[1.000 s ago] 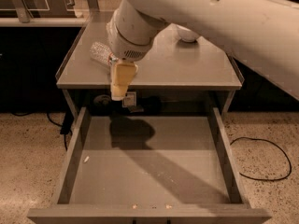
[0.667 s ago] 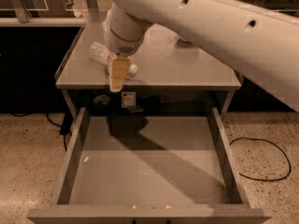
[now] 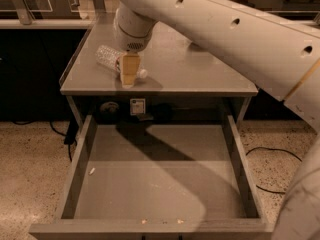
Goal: Place water bottle into top drawer
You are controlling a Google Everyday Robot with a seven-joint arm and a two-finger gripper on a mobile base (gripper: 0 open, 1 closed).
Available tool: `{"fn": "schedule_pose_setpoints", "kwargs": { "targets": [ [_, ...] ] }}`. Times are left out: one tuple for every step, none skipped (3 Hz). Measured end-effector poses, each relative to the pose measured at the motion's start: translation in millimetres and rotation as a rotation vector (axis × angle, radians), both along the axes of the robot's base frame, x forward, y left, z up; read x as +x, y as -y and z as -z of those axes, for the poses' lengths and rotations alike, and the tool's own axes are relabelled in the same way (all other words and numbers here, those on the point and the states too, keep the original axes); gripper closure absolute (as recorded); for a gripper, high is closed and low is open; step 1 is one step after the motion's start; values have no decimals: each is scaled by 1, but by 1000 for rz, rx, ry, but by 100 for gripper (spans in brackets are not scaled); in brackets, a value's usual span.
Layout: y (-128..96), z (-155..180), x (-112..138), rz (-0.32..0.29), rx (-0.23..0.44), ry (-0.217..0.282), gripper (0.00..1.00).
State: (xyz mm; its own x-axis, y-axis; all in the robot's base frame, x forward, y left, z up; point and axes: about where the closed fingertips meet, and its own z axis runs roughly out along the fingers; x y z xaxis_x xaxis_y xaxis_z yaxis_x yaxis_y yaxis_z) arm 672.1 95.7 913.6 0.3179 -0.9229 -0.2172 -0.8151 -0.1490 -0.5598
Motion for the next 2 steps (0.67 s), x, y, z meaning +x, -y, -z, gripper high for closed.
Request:
{"fn": "schedule_pose_setpoints", "kwargs": {
  "targets": [
    [-4,14,11,-21,-54,-11,0],
    [-21,39,33,-71,-101,-33,0]
  ]
}}
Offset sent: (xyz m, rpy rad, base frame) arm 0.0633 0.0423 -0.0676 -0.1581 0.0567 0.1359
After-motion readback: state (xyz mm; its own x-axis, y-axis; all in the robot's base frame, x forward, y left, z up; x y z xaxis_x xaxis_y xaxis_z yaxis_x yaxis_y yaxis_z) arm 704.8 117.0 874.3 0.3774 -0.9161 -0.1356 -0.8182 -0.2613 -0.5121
